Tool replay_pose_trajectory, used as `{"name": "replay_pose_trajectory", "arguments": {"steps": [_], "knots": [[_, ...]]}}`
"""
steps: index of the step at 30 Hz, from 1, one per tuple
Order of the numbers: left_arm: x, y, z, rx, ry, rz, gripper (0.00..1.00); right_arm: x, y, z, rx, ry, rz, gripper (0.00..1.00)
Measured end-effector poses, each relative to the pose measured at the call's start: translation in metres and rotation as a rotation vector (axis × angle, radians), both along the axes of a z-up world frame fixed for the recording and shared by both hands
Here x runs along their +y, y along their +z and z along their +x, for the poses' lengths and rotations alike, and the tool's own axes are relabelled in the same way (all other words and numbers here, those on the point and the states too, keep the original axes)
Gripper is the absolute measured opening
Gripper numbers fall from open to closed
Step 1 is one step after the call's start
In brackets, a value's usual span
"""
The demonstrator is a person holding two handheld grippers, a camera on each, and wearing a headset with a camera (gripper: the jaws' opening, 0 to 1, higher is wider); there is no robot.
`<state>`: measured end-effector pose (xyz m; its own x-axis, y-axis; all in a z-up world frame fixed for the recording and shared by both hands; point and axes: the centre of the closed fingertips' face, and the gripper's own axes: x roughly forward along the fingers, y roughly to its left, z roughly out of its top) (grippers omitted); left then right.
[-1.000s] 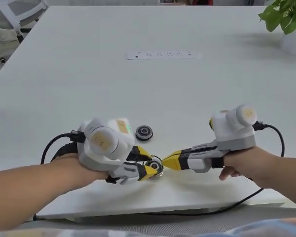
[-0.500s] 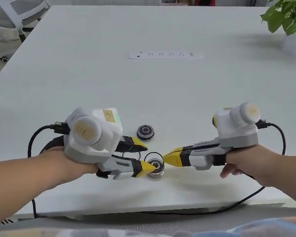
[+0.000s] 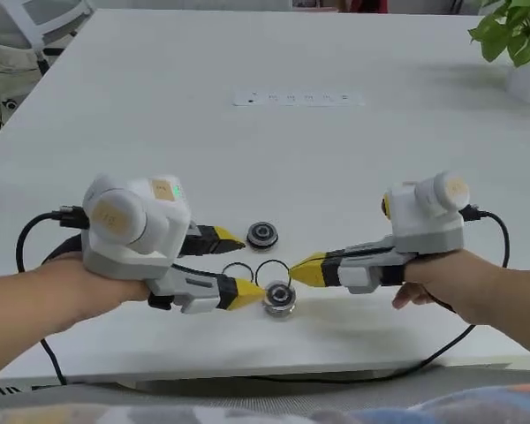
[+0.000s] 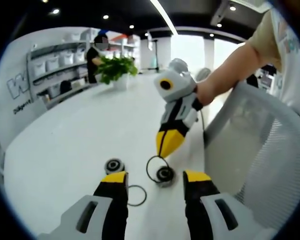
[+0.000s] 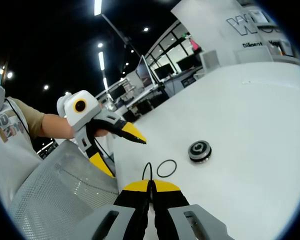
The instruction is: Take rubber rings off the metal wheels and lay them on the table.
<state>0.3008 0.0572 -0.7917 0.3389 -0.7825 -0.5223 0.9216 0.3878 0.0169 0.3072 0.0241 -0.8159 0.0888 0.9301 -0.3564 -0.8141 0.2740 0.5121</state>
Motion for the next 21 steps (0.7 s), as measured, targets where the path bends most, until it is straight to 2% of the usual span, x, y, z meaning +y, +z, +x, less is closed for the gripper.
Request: {"name": "replay_pose_trajectory", "arguments": {"steps": [5, 11, 15, 21], "knots": [[0.011, 0.005, 0.002, -0.019, 0.033, -0.008, 0.50, 0.008, 0.007, 0.004, -0.010, 0.001, 0.010, 0.00], [0.023, 0.006, 0.000, -0.019, 0.051, -0.005, 0.53, 0.017, 0.013, 0.007, -0.016, 0.003, 0.020, 0.00], [0.030, 0.008, -0.001, -0.022, 0.062, -0.014, 0.58, 0.023, 0.014, 0.008, -0.019, 0.003, 0.023, 0.00], [0.042, 0.008, 0.000, -0.020, 0.091, -0.015, 0.58, 0.032, 0.013, 0.011, -0.014, 0.004, 0.024, 0.00]]}}
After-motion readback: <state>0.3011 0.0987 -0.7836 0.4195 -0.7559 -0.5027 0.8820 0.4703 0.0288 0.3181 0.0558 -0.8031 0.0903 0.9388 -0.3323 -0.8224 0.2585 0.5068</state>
